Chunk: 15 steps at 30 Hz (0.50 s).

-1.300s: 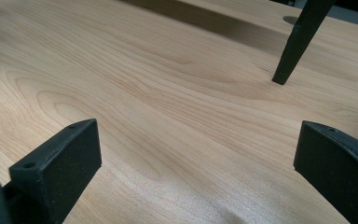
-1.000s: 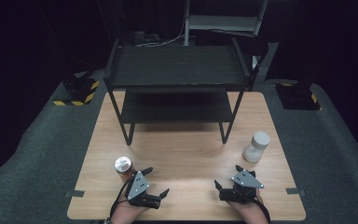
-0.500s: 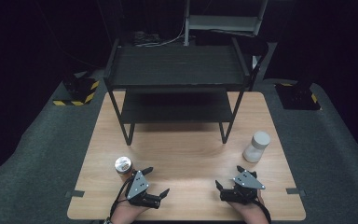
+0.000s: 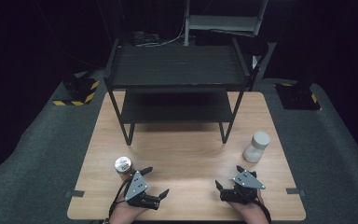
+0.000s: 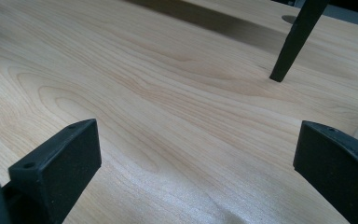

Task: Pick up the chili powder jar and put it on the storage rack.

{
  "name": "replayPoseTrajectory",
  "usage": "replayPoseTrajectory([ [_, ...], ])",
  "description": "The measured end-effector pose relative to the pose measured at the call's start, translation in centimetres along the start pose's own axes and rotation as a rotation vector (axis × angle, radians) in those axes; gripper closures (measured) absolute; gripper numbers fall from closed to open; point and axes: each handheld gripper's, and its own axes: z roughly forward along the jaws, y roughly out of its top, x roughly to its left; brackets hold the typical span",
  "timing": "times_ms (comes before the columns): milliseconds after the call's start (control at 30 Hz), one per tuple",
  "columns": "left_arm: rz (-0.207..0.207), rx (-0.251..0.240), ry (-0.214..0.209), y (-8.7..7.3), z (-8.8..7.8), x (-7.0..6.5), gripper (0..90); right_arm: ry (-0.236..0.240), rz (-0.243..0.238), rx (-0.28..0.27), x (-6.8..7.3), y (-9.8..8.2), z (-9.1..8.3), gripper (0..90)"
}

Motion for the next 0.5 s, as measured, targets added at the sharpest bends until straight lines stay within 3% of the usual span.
replayPoseTrajectory([
  [233,-0.019,-0.048,0.027,0.5,-1.3,0.3,1.5,0.003,-0.003,-0.013,0.0,-0.2,0.0,0.2],
  [500,-0.022,-0.092,0.022,0.8,-2.1,0.7,1.2,-0.008,-0.004,-0.009,0.2,-0.1,0.0,0.2],
])
